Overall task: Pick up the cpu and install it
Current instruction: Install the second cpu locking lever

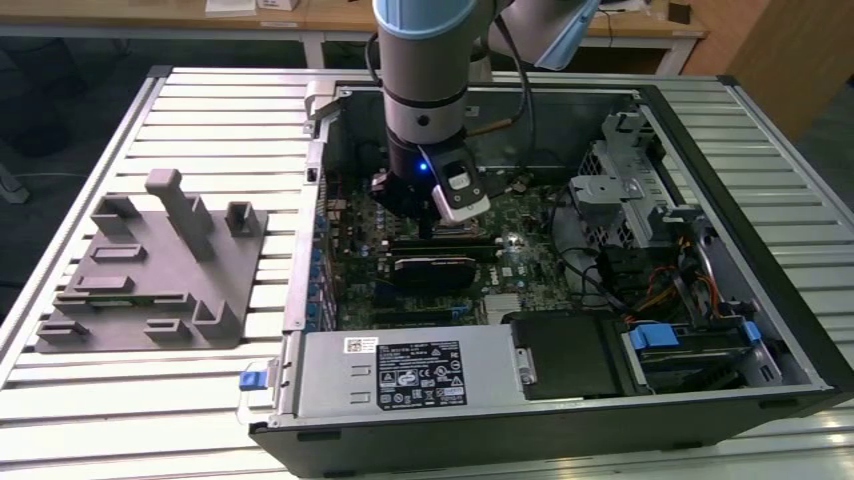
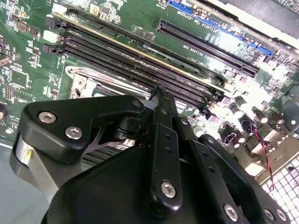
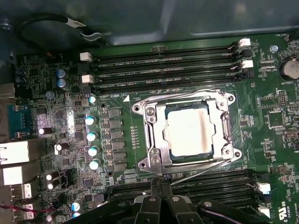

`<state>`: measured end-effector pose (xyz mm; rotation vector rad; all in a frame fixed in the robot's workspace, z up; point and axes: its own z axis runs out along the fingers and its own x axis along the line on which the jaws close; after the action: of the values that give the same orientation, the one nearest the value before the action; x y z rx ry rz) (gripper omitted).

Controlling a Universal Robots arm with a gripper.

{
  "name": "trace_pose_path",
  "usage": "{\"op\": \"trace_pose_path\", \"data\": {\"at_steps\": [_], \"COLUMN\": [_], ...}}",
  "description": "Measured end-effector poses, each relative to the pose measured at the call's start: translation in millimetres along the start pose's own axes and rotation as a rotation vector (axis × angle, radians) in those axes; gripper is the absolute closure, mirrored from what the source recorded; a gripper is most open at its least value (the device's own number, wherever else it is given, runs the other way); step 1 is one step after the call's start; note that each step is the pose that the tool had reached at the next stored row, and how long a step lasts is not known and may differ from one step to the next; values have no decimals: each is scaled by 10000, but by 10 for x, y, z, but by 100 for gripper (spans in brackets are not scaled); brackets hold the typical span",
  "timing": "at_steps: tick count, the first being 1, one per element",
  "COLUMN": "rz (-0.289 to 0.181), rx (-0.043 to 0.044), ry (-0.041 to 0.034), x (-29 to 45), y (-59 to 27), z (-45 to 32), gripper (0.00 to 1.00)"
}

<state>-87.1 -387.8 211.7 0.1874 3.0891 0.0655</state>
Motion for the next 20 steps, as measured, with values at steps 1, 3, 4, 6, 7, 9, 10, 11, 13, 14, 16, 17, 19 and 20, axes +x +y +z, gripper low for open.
{"op": "trace_pose_path", "data": {"at_steps": [1,3,4,6,7,9,10,11,13,14,16,17,19,20], "rz": [0,1,0,0,1,2,3,5,10,12,16,18,23,25], "rx": [0,-1,-5,-13,-19,-45,-64,-93,-202,-246,-313,-349,-441,-493], "ry": [0,0,0,1,2,5,7,11,24,30,37,42,54,60], "x": [0,0,-1,-2,-3,-3,-3,-2,3,4,8,13,27,34], "y": [-2,-3,-7,-15,-21,-33,-39,-45,-56,-61,-71,-75,-81,-84], "z": [0,1,1,1,1,2,4,6,13,16,21,25,34,38], "gripper": [89,89,89,89,89,89,89,89,89,89,89,89,89,89]}}
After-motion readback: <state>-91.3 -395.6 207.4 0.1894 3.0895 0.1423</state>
